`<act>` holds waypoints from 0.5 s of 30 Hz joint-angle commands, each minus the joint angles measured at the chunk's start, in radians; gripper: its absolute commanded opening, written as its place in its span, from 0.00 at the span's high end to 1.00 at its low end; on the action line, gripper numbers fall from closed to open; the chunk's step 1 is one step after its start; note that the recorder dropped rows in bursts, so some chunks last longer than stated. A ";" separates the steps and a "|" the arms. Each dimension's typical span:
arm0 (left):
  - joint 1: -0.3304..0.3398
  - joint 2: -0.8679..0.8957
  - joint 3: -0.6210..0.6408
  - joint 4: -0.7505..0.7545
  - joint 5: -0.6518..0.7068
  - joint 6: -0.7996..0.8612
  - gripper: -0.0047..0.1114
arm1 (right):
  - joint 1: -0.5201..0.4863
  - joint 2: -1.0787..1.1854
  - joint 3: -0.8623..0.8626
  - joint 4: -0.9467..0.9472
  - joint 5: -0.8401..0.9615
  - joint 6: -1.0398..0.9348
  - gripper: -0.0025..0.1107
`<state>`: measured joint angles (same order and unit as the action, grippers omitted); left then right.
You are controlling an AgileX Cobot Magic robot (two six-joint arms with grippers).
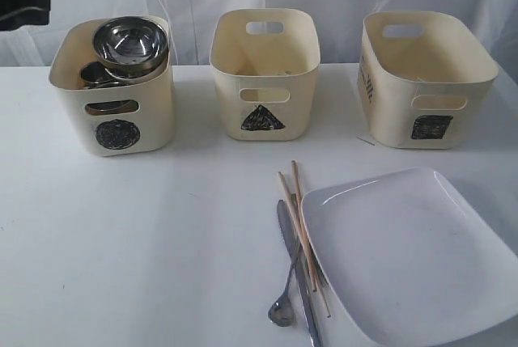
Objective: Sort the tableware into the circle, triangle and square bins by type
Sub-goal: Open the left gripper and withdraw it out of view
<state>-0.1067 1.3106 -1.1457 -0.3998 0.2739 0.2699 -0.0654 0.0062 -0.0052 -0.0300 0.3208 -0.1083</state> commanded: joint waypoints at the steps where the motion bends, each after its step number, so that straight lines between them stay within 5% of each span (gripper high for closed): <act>1: 0.002 -0.182 0.184 -0.030 -0.098 -0.012 0.63 | -0.004 -0.006 0.005 0.000 -0.008 -0.009 0.98; 15: 0.002 -0.663 0.608 -0.030 -0.148 -0.014 0.69 | -0.004 -0.006 0.005 0.000 -0.008 -0.009 0.98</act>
<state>-0.1067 0.7117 -0.5908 -0.4141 0.1245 0.2636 -0.0654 0.0062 -0.0052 -0.0300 0.3208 -0.1083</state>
